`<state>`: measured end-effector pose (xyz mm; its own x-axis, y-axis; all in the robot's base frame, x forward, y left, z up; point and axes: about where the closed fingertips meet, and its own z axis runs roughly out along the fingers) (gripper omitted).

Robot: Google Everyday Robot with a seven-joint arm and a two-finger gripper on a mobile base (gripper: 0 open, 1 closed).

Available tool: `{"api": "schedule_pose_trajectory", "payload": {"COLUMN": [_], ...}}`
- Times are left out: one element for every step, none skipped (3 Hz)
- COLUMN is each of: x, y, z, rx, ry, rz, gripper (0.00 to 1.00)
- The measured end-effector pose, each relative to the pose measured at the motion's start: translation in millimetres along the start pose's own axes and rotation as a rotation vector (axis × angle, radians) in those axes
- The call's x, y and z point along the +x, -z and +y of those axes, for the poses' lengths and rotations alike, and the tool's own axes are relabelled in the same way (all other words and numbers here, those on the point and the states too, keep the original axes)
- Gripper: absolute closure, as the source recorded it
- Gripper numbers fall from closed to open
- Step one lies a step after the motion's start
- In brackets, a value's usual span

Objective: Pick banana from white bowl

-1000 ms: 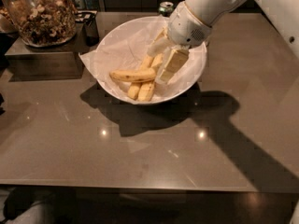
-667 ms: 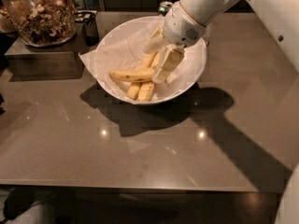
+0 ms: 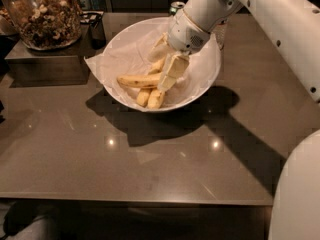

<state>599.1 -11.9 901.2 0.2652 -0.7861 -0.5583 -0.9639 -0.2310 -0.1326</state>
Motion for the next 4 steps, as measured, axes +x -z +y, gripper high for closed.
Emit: {"api": "schedule_pose_trajectory", "payload": {"x": [6,12,11,12], "y": [-12,-24,-25,-25], "z": [-1,3,3,4], "rx": [-0.02,-0.05,-0.058,-0.053], "ry": [-0.019,-0.041,-0.045,-0.047], "rz": [-0.023,-0.048,-0.056,-0.061], "gripper": [0.35,0.38,0.57,0.8]}}
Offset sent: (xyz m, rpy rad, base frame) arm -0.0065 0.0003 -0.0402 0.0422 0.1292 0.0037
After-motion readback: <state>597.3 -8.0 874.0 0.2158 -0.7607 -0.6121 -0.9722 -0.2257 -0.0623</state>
